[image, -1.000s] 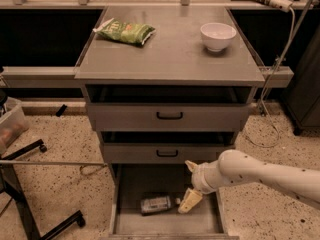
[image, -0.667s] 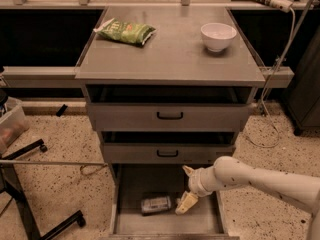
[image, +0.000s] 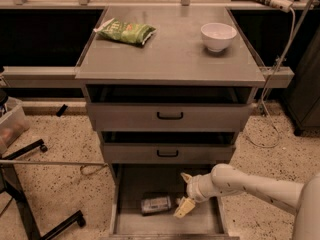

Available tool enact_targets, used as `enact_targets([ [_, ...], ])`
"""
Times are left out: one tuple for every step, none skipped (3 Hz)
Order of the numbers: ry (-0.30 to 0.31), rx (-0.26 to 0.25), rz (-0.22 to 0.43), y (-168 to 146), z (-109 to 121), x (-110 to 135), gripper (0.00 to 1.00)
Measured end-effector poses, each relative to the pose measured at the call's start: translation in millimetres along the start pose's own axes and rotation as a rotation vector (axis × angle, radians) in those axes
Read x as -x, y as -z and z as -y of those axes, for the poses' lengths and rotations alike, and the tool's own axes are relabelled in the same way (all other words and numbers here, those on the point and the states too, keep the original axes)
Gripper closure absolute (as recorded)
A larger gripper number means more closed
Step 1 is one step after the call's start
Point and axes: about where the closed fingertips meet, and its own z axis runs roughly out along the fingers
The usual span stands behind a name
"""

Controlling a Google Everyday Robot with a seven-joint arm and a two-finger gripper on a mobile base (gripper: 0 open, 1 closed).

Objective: Pick blue plastic bottle from bottom drawer and place on counter

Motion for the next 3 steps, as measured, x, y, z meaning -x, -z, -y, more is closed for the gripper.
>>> enact_targets([
  [0.002,0.020,0.009,-30.1,-2.4,-18.4,0.00],
  [0.032,0.055,0.030,-84.9,-3.3,-39.5,0.00],
  [0.001,0.080,0.064,-169.2,4.9,-70.0,0.00],
])
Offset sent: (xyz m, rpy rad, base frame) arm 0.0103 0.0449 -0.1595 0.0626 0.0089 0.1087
